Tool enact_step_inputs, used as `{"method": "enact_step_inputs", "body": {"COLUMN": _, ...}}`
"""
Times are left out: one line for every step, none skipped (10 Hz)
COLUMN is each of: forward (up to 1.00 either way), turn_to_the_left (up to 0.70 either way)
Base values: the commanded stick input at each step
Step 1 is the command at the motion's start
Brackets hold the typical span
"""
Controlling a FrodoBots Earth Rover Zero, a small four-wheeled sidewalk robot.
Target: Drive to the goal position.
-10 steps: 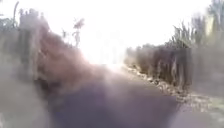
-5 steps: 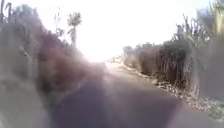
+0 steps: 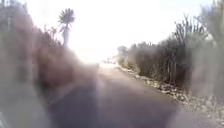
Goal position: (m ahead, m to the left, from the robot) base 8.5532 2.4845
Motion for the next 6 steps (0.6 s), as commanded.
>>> {"method": "enact_step_inputs", "body": {"forward": 1.0, "turn_to_the_left": 0.0}}
{"method": "enact_step_inputs", "body": {"forward": 1.0, "turn_to_the_left": 0.0}}
{"method": "enact_step_inputs", "body": {"forward": 1.0, "turn_to_the_left": 0.0}}
{"method": "enact_step_inputs", "body": {"forward": 1.0, "turn_to_the_left": 0.0}}
{"method": "enact_step_inputs", "body": {"forward": 1.0, "turn_to_the_left": 0.0}}
{"method": "enact_step_inputs", "body": {"forward": 1.0, "turn_to_the_left": 0.0}}
